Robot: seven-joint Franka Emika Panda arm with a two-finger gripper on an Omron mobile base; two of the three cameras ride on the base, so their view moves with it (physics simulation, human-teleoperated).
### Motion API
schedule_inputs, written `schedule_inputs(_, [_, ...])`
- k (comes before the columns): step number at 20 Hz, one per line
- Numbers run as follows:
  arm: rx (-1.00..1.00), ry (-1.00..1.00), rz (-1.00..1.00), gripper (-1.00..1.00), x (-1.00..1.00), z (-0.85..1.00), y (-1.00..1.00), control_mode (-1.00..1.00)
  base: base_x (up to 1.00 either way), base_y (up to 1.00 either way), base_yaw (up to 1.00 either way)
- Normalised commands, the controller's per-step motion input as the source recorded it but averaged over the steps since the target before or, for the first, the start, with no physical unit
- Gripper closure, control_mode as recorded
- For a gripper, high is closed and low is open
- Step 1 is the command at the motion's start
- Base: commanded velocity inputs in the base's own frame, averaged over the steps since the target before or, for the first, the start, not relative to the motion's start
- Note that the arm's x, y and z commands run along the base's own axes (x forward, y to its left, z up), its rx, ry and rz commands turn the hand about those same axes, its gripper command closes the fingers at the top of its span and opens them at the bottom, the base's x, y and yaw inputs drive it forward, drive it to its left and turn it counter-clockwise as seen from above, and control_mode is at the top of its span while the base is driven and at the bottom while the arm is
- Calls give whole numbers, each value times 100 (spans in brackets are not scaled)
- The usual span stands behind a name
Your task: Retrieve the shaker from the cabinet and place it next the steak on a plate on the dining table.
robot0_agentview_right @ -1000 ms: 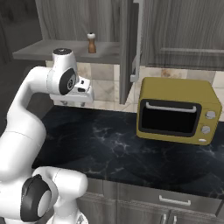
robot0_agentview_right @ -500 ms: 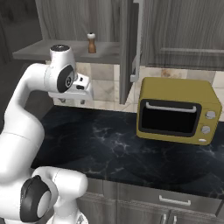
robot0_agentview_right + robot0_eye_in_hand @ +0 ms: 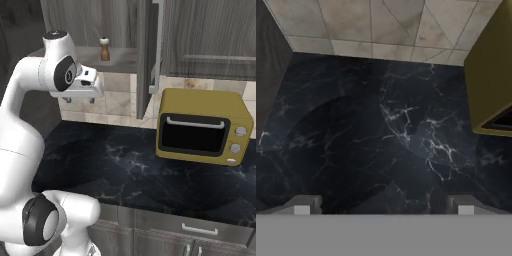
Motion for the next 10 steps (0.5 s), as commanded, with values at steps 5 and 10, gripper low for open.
schedule_inputs(5, [0,-13,0,-100,-2,40,-4,-100,0,0,0])
schedule_inputs(10, [0,-23,0,-100,-7,14,-8,-100,0,0,0])
